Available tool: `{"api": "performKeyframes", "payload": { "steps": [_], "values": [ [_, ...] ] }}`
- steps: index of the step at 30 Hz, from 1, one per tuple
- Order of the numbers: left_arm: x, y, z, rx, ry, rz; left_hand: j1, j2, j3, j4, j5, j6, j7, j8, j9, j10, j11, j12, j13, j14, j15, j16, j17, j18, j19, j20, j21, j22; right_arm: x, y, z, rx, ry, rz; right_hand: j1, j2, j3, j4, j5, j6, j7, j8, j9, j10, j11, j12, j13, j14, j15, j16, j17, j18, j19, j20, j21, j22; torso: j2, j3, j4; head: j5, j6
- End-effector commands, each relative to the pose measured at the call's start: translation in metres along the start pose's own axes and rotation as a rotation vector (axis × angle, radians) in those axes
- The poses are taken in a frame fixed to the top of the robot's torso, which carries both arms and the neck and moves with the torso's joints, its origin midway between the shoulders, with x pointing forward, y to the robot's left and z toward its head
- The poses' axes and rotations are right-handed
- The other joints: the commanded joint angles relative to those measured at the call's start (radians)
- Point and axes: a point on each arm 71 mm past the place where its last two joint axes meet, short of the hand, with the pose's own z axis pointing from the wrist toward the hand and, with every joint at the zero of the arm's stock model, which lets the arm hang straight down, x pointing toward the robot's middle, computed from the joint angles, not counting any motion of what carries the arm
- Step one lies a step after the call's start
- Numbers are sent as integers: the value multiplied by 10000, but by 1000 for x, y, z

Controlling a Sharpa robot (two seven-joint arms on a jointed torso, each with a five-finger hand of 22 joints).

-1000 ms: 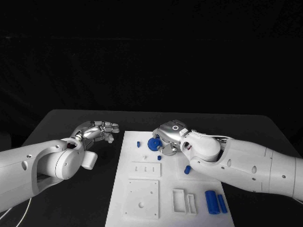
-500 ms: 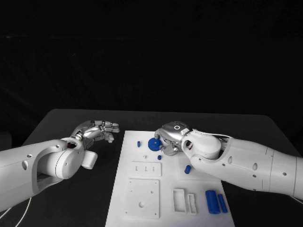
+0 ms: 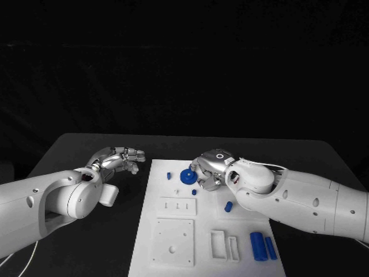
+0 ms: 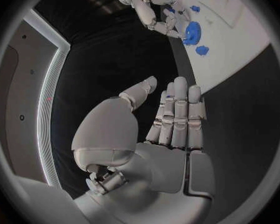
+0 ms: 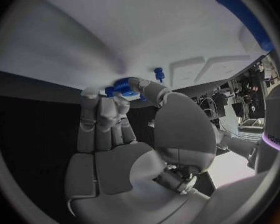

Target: Assemble the parts on the task board

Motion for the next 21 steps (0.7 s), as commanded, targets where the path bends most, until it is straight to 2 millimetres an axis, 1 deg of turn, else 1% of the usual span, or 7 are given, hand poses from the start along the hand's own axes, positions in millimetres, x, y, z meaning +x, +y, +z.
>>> {"api": "performKeyframes", "payload": {
  "steps": [1, 6, 10, 12, 13, 17, 21],
  "values": [
    [1, -2, 0, 133, 20, 42, -70, 17, 53, -18, 40, -44, -38, -25, -11, -40, 3, -51, -12, -70, -10, 50, -13, 268, -16, -69, -28, -9, -5, 2, -2, -284, -664, 410, -84, 13, -66, -7, 53, -36, 8, 24, 10, 77, -4, 32, -4, 68, -5, -34, 13, 314, 102, -23, 63, 167, -1, 4, 3, -8, 17],
    [0, -2, 1, 145, -12, 49, -71, 18, 54, -18, 40, -46, -40, -26, -11, -46, 2, -56, -14, -70, -12, 50, -15, 267, -17, -70, -28, -10, -12, -8, -7, -186, -1485, 1033, -37, 5, -30, -12, 74, -3, 24, 55, 26, 88, 8, 38, -5, 72, 3, -32, 24, 314, 117, -52, 63, 162, -6, 7, -24, -4, 43],
    [-2, -2, 1, 192, -85, 63, -67, 18, 55, -22, 41, -50, -38, -27, -12, -53, 9, -63, -16, -72, -11, 51, -18, 268, -18, -73, -28, -11, -19, -18, -14, -69, -1812, 1304, -179, -66, -400, -106, -790, 124, 105, 154, 77, 71, 108, 54, 2, 67, 82, -31, 50, 314, 113, -87, 78, 174, 0, 4, -25, -72, 71],
    [-3, -2, 1, 190, -118, 68, -60, 20, 59, -28, 42, -51, -37, -28, -13, -55, 13, -66, -16, -72, -10, 51, -20, 268, -19, -75, -28, -11, -26, -28, -18, 68, -1886, 1694, -468, -74, -1147, -363, -1557, 264, 198, 243, 121, 33, 179, 77, 20, 54, 163, -19, 75, 314, 66, -97, 104, 194, 1, 11, -45, -71, 106],
    [-3, -2, 1, 187, -122, 67, -60, 19, 59, -28, 42, -52, -37, -28, -13, -55, 13, -66, -16, -72, -10, 52, -20, 268, -19, -75, -28, -11, -28, -33, -20, 94, -1863, 1850, -531, -71, -1303, -385, -1753, 313, 198, 269, 132, 20, 186, 78, 21, 45, 167, -25, 77, 314, 46, -99, 90, 184, -2, 14, -60, -71, 120],
    [-3, -2, 1, 188, -122, 63, -57, 16, 59, -33, 41, -51, -36, -27, -12, -51, 15, -65, -16, -73, -8, 52, -22, 268, -20, -76, -28, -12, -34, -56, -29, 341, -1561, 2966, -541, -65, -1597, -411, -2188, 422, 171, 317, 147, -32, 150, 63, 9, 17, 137, -62, 80, 314, -6, -116, 29, 150, -18, 31, -97, -84, 164],
    [-3, -2, 0, 187, -102, 46, -56, 15, 59, -35, 39, -50, -36, -26, -12, -47, 16, -65, -15, -73, -7, 53, -23, 268, -20, -76, -27, -12, -37, -77, -41, 204, -1745, 4259, -372, -5, -1649, -472, -2131, 426, 163, 312, 142, -121, 132, 45, 13, -19, 122, -101, 77, 314, -57, -135, -3, 149, -32, 47, -133, -92, 204]
  ]
}}
